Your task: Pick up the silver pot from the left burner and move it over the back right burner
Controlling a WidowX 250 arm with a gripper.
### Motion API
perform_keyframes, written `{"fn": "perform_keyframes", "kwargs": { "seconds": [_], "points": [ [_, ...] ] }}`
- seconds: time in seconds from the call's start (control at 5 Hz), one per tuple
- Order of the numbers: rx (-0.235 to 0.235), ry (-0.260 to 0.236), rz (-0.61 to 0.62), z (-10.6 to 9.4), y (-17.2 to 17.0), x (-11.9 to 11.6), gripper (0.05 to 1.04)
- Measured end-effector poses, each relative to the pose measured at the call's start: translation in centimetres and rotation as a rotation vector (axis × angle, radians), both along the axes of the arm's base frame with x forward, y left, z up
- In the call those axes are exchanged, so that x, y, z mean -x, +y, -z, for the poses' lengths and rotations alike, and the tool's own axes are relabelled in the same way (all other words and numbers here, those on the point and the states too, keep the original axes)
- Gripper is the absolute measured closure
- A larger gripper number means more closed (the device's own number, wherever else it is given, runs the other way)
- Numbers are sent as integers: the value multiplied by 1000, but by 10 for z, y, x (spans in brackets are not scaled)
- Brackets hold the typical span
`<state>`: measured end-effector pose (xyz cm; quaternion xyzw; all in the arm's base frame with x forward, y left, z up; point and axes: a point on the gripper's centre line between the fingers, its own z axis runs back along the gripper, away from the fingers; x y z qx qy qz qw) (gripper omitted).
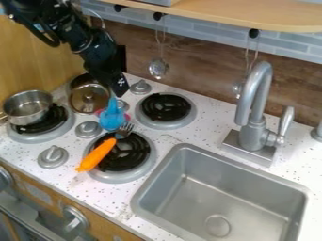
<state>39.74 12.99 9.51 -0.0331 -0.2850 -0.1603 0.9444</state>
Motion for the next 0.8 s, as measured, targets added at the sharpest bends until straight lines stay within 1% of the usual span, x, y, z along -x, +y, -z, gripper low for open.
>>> {"fn": "perform_keyframes", "kwargs": {
  "seconds": [0.2, 0.4, 0.6, 0.8],
  "points": [
    [16, 40, 5, 17, -1, 2, 73],
    [-47, 52, 88, 15, 21, 5, 73],
    [-91, 43, 123, 3, 47, 11, 73],
    [-128, 46, 164, -3, 67, 20, 73]
  ]
}}
